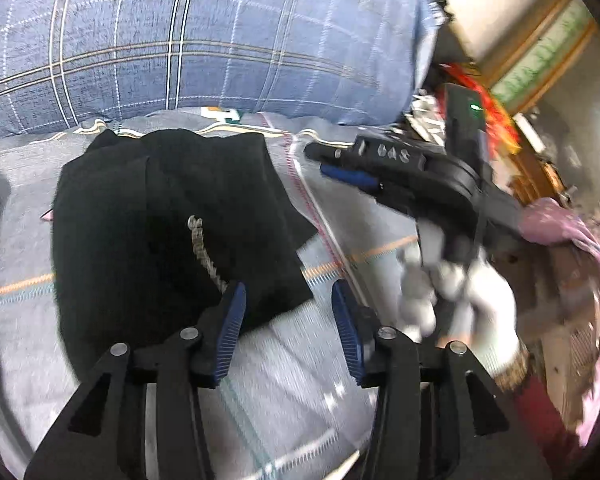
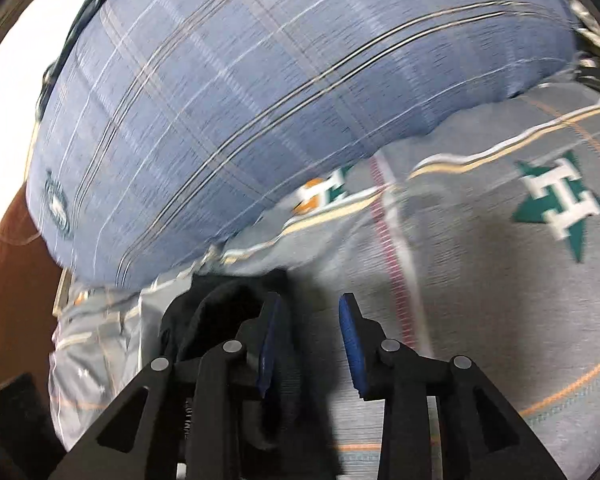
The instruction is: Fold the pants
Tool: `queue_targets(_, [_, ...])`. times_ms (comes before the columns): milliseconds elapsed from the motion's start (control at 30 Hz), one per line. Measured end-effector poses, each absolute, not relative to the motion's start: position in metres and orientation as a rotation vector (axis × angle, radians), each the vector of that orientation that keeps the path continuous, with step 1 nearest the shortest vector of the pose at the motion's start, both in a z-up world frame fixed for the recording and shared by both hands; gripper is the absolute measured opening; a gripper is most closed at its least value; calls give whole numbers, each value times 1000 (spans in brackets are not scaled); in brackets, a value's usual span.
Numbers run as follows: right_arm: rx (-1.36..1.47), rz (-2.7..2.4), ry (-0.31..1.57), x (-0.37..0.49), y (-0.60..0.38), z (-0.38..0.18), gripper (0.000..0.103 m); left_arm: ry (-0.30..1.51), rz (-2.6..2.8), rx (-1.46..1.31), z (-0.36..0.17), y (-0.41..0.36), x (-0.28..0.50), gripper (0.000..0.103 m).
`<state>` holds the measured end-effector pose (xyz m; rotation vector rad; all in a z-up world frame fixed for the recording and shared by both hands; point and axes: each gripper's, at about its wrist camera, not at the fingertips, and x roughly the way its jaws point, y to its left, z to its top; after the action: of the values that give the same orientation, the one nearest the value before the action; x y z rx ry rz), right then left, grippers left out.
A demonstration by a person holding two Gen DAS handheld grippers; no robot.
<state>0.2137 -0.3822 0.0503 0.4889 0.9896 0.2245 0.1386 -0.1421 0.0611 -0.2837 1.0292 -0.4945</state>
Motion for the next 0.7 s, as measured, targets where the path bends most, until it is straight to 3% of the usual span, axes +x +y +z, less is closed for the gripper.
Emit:
queue_targets(267, [627,562,899,194,-336,98,32,994,-329,-320,59,-85,104,44])
queue_targets(433, [661,660,1015,199,-297,63,32,1006,-224,-366,44,-58,102,45])
queue_targets(700, [623,324,1069,204,-357,3,33,995,-176,-384,41,-43,109,45])
